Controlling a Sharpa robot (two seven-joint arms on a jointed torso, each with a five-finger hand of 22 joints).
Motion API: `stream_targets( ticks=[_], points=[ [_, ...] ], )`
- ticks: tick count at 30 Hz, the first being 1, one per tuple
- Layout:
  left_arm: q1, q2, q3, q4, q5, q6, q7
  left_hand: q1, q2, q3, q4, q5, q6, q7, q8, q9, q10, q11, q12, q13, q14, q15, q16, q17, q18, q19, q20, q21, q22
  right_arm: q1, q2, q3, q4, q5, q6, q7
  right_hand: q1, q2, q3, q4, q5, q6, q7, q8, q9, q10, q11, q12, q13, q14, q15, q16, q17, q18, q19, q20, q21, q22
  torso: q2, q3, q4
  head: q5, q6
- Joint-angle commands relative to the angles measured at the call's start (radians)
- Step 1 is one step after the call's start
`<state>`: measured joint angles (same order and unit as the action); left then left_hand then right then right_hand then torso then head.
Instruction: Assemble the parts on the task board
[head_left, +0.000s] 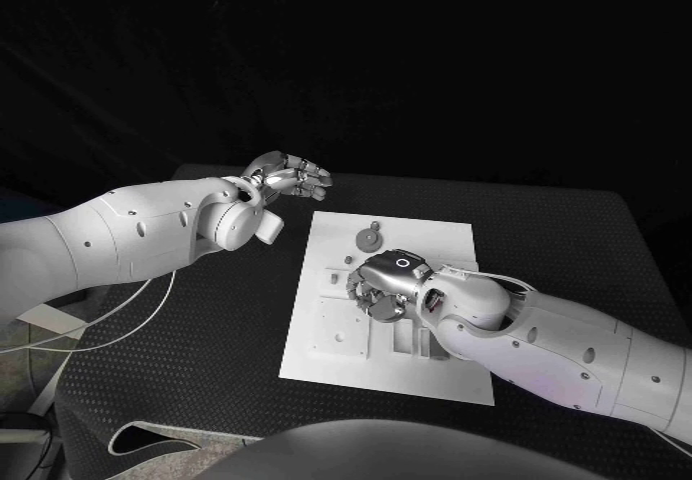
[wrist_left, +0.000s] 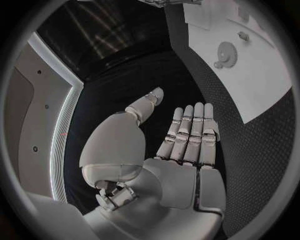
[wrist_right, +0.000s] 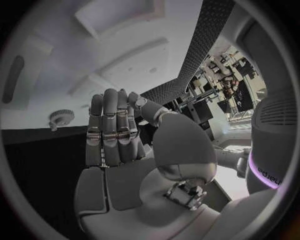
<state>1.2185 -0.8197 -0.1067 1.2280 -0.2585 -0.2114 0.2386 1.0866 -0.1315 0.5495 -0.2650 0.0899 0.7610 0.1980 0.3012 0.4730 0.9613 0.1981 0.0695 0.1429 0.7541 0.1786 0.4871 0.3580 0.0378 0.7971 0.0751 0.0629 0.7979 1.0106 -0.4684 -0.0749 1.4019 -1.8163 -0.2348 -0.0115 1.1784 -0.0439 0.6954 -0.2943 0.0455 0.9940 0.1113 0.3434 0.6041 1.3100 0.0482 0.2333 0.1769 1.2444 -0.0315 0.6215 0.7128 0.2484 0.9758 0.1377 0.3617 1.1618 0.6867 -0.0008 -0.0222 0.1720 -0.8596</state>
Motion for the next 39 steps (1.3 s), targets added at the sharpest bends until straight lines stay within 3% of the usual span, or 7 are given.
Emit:
stream_targets(
  ticks=[1, 13, 23, 39],
  points=[
    [0.002, 0.003, 0.001, 0.001, -0.003, 0.005, 0.006, 0.01, 0.0, -0.004, -0.003, -0.003, -0.006, 0.018, 0.002, -0.002, -0.003, 0.005, -0.001, -0.002, 0.003, 0.004, -0.005, 0.001, 0.01, -0.001, 0.007, 0.005, -0.001, -0.009, 0.007, -0.002, -0.006, -0.001, 0.014, 0.014, -0.006, -0.006, 0.006, 0.002, 0.003, 0.006, 0.004, 0.003, 0.008, 0.006, 0.004, -0.005, 0.002, -0.001, -0.007, 0.003, 0.001, 0.013, 0.007, 0.001, 0.003, 0.001, 0.0, -0.0006, -0.0012, 0.007, -0.004],
    [0.002, 0.004, 0.001, -0.002, -0.003, 0.006, 0.004, 0.011, 0.0, -0.004, -0.004, -0.003, -0.006, 0.019, 0.002, -0.002, -0.004, 0.005, -0.001, -0.003, 0.003, 0.004, -0.006, 0.002, 0.01, -0.002, 0.007, 0.005, -0.002, -0.019, 0.019, -0.006, -0.022, -0.001, 0.021, 0.017, -0.007, -0.006, 0.006, 0.002, 0.003, 0.006, 0.005, 0.003, 0.009, 0.006, 0.004, -0.006, 0.002, -0.001, -0.008, 0.003, 0.002, 0.013, 0.007, 0.001, 0.003, 0.002, 0.0, -0.0003, -0.0003, 0.011, -0.011],
    [0.002, 0.005, 0.001, -0.002, -0.003, 0.007, 0.005, 0.012, -0.001, -0.004, -0.004, -0.003, -0.007, 0.019, 0.002, -0.002, -0.004, 0.005, -0.001, -0.004, 0.003, 0.004, -0.007, 0.002, 0.01, -0.002, 0.007, 0.005, -0.003, -0.02, 0.025, -0.018, -0.034, 0.002, 0.026, 0.02, -0.008, -0.005, 0.006, 0.002, 0.003, 0.005, 0.005, 0.003, 0.011, 0.006, 0.004, -0.006, 0.003, -0.001, -0.008, 0.002, 0.002, 0.013, 0.007, 0.001, 0.002, 0.002, 0.0, 0.0001, -0.0012, 0.014, -0.013],
    [0.002, 0.004, 0.001, -0.002, -0.003, 0.009, 0.005, 0.012, 0.0, -0.005, -0.004, -0.003, -0.007, 0.019, 0.003, -0.002, -0.004, 0.006, 0.0, -0.005, 0.003, 0.004, -0.008, 0.003, 0.01, -0.002, 0.008, 0.005, -0.004, -0.022, 0.027, -0.02, -0.034, 0.004, 0.028, 0.021, -0.009, -0.004, 0.006, 0.002, 0.003, 0.004, 0.005, 0.003, 0.013, 0.005, 0.004, -0.008, 0.004, -0.001, -0.007, 0.002, 0.003, 0.013, 0.007, 0.001, 0.001, 0.003, 0.0, -0.0004, -0.001, 0.02, -0.013]
  ],
)
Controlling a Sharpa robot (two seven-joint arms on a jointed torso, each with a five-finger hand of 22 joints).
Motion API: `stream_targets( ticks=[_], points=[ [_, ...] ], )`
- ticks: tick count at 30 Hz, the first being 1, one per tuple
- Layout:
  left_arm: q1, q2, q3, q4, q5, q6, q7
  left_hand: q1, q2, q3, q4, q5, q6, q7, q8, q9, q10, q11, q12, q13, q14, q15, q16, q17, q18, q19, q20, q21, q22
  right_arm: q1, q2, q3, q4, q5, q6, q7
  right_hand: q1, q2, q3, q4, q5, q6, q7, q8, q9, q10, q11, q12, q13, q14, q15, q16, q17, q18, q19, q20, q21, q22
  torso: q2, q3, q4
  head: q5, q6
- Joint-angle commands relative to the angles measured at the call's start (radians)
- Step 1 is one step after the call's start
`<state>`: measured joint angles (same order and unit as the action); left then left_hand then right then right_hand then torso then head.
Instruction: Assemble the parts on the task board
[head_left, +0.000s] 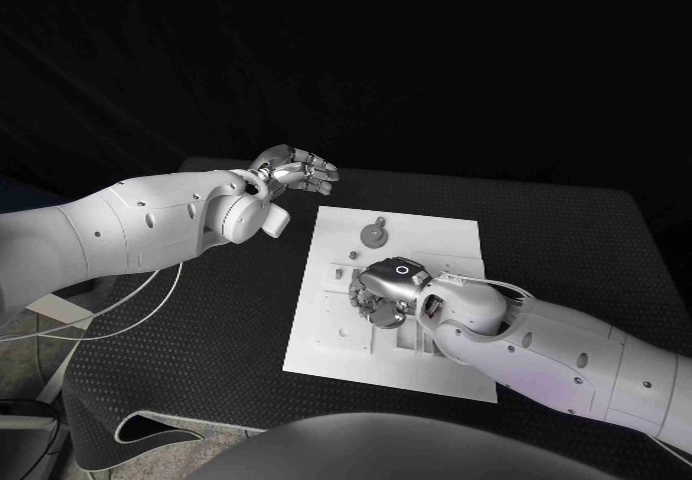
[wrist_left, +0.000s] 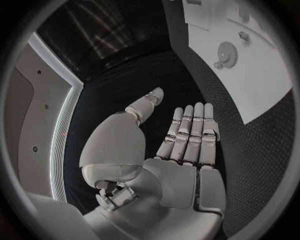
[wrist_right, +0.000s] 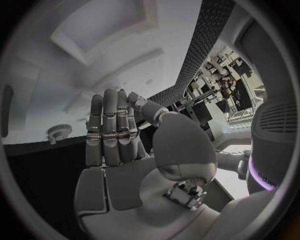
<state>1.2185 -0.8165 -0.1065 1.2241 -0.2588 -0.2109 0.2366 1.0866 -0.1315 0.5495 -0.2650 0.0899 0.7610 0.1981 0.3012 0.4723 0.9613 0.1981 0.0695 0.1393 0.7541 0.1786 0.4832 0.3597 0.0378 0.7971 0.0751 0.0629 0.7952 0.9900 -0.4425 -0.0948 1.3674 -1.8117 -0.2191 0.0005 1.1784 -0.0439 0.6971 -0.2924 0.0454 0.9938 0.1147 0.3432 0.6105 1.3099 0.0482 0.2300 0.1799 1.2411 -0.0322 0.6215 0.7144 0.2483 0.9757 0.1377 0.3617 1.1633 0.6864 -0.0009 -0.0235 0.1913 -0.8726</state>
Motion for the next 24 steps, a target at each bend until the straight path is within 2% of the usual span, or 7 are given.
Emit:
stream_targets(
  ticks=[1, 24],
  points=[
    [0.002, 0.001, 0.001, 0.002, -0.003, 0.008, 0.007, 0.012, 0.0, -0.005, -0.004, -0.003, -0.007, 0.019, 0.003, -0.001, -0.004, 0.006, 0.0, -0.001, 0.003, 0.004, -0.004, 0.002, 0.01, -0.002, 0.008, 0.005, -0.001, -0.001, 0.002, -0.001, 0.0, 0.0, 0.013, 0.01, -0.009, -0.004, 0.005, 0.0, 0.003, 0.004, 0.001, 0.003, 0.006, 0.005, 0.004, -0.004, 0.002, 0.002, -0.007, 0.002, 0.001, 0.013, 0.007, 0.001, 0.001, 0.001, 0.0, -0.0004, 0.0004, 0.001, 0.0],
    [0.002, 0.0, 0.001, -0.002, -0.003, 0.009, 0.007, 0.012, 0.001, -0.006, -0.003, -0.003, -0.008, 0.019, 0.003, -0.002, -0.004, 0.006, 0.0, -0.003, 0.004, 0.004, -0.005, 0.003, 0.011, -0.001, 0.008, 0.006, -0.003, -0.004, 0.001, -0.005, -0.006, 0.004, 0.019, 0.01, -0.01, -0.004, 0.005, 0.0, 0.003, 0.003, 0.002, 0.003, 0.009, 0.005, 0.004, -0.006, 0.003, 0.002, -0.007, 0.001, 0.003, 0.013, 0.007, 0.0, 0.0, 0.002, 0.0, 0.0003, 0.0001, 0.003, 0.0]
  ],
)
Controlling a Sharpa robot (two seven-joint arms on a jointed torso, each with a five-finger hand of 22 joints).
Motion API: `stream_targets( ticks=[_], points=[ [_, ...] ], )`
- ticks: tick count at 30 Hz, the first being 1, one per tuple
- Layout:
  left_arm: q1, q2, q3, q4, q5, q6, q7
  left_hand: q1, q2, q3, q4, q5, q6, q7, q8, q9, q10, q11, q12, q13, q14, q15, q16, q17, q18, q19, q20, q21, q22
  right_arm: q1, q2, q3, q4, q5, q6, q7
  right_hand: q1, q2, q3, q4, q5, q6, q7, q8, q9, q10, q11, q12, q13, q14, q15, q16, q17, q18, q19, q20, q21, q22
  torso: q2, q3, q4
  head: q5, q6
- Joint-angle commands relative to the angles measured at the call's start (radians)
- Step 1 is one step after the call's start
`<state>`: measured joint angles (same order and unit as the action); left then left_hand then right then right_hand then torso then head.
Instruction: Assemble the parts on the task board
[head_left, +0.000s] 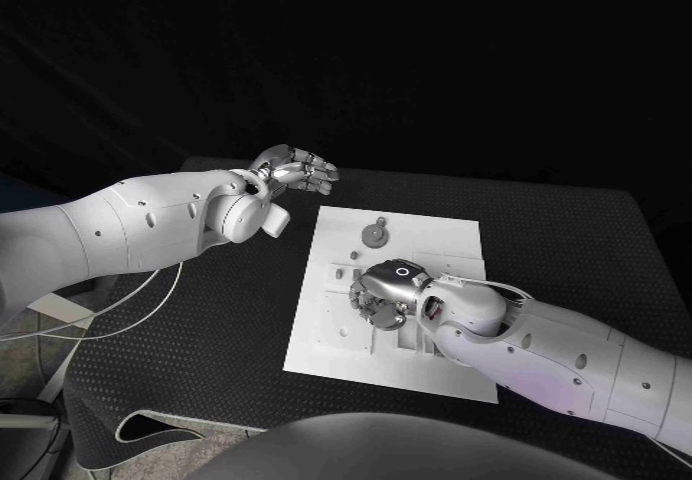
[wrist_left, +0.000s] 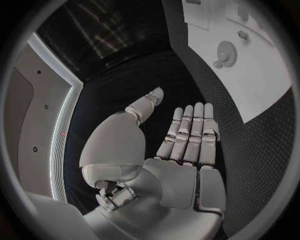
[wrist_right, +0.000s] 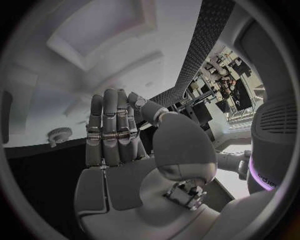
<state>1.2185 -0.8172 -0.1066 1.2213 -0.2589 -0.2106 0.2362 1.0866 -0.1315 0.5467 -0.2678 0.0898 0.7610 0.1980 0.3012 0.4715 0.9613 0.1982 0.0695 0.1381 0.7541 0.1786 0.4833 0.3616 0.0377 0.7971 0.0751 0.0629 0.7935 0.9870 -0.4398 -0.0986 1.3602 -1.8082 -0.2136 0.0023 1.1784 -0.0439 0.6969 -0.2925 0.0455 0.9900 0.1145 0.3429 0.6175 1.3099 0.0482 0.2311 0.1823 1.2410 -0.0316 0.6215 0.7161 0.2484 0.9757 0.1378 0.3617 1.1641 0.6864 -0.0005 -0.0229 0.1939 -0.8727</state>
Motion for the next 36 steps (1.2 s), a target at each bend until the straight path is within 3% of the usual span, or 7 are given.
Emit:
stream_targets(
  ticks=[1, 36],
  points=[
    [0.002, 0.001, 0.001, 0.0, -0.002, 0.009, 0.007, 0.012, 0.001, -0.003, 0.0, -0.003, -0.008, 0.019, 0.004, -0.001, -0.004, 0.006, 0.0, -0.002, 0.004, 0.004, -0.005, 0.001, 0.011, -0.001, 0.008, 0.006, -0.001, -0.001, -0.002, -0.001, 0.002, 0.0, 0.014, 0.008, -0.01, -0.004, 0.005, 0.0, 0.003, 0.007, 0.002, 0.003, 0.002, 0.005, 0.004, -0.007, 0.001, 0.002, -0.007, 0.001, 0.001, 0.013, 0.007, 0.0, 0.0, 0.002, 0.0, 0.0002, -0.0004, 0.001, 0.0],
    [0.002, 0.002, 0.001, -0.003, -0.003, 0.009, 0.008, 0.012, 0.001, -0.003, 0.0, -0.003, -0.009, 0.019, 0.005, -0.002, -0.004, 0.006, 0.0, -0.005, 0.004, 0.004, -0.007, 0.004, 0.011, -0.001, 0.008, 0.006, -0.004, -0.008, 0.006, -0.006, -0.024, 0.009, 0.03, 0.011, -0.011, -0.003, 0.005, 0.0, 0.003, 0.006, 0.002, 0.003, 0.006, 0.005, 0.004, -0.009, 0.004, 0.002, -0.007, 0.0, 0.002, 0.013, 0.007, 0.0, -0.001, 0.003, 0.0, -0.0003, -0.0009, 0.003, 0.0]
  ],
)
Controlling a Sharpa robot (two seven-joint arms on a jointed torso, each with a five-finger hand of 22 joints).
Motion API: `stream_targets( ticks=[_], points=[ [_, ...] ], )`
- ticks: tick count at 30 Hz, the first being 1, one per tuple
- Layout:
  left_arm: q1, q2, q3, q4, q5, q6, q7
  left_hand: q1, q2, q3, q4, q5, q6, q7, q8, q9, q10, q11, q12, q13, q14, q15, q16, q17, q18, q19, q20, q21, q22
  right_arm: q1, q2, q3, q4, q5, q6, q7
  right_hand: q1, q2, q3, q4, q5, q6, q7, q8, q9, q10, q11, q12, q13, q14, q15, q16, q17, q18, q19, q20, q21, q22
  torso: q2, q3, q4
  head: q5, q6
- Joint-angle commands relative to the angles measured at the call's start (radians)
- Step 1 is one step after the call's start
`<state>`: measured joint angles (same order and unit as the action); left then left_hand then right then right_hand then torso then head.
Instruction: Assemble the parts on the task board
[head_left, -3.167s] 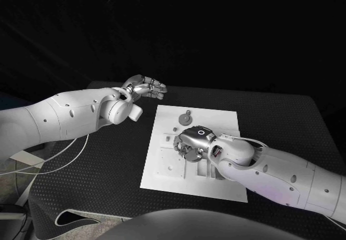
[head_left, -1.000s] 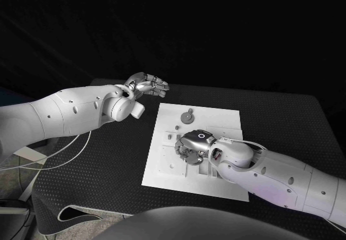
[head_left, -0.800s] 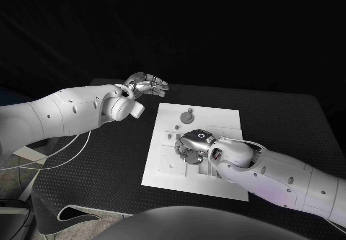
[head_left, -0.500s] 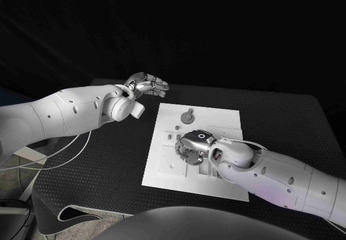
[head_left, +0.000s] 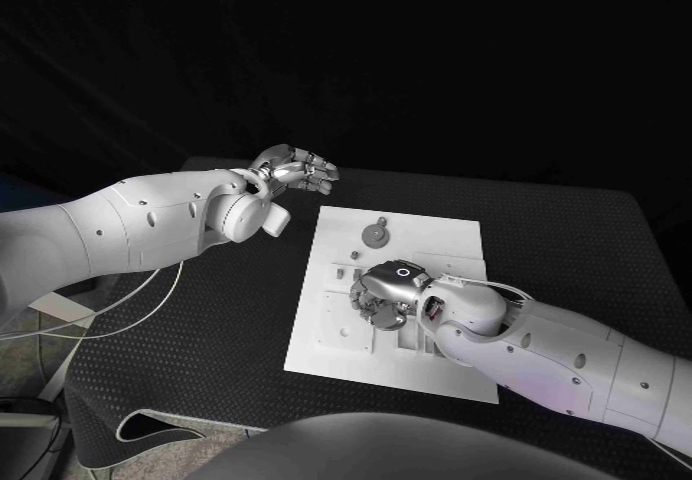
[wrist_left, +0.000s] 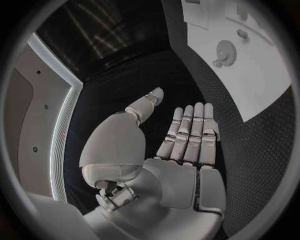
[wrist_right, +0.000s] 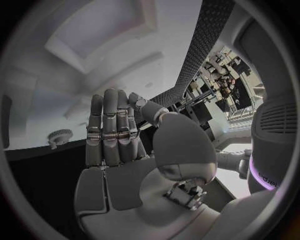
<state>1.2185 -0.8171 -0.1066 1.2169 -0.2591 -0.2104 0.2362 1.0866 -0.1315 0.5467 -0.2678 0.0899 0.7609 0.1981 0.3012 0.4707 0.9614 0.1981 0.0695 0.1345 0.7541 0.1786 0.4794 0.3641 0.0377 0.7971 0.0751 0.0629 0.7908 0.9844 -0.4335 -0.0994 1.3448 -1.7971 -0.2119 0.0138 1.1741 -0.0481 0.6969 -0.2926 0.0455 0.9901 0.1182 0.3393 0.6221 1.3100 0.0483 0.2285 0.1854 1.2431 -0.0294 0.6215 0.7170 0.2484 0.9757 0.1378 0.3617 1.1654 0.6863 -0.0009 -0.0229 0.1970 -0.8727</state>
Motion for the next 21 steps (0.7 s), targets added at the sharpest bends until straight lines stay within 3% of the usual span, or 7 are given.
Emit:
stream_targets(
  ticks=[1, 21],
  points=[
    [0.002, 0.002, 0.001, 0.001, -0.002, 0.009, 0.008, 0.012, 0.001, -0.003, 0.0, -0.003, -0.009, 0.019, 0.005, -0.001, -0.004, 0.006, 0.0, -0.001, 0.004, 0.004, -0.003, 0.001, 0.011, -0.001, 0.008, 0.006, -0.001, -0.006, -0.001, -0.005, -0.008, -0.002, 0.029, -0.001, -0.007, 0.001, 0.005, 0.0, 0.003, 0.006, -0.002, 0.006, 0.002, 0.005, 0.004, -0.006, 0.001, 0.0, -0.009, 0.0, 0.002, 0.013, 0.007, 0.0, -0.002, 0.002, 0.0, 0.0001, -0.0009, 0.0, 0.0],
    [0.002, 0.001, 0.001, 0.0, -0.003, 0.008, 0.009, 0.012, 0.001, -0.004, 0.0, -0.003, -0.01, 0.019, 0.005, -0.001, -0.004, 0.006, 0.0, -0.002, 0.004, 0.004, -0.004, 0.003, 0.011, -0.001, 0.008, 0.006, -0.003, -0.006, -0.008, -0.006, -0.004, 0.005, 0.026, 0.002, -0.009, 0.002, 0.005, 0.0, 0.003, 0.004, -0.001, 0.005, 0.004, 0.004, 0.005, -0.008, 0.003, -0.001, -0.009, -0.001, 0.002, 0.013, 0.006, 0.001, -0.003, 0.003, 0.0, 0.0005, -0.0006, 0.001, 0.0]
  ],
)
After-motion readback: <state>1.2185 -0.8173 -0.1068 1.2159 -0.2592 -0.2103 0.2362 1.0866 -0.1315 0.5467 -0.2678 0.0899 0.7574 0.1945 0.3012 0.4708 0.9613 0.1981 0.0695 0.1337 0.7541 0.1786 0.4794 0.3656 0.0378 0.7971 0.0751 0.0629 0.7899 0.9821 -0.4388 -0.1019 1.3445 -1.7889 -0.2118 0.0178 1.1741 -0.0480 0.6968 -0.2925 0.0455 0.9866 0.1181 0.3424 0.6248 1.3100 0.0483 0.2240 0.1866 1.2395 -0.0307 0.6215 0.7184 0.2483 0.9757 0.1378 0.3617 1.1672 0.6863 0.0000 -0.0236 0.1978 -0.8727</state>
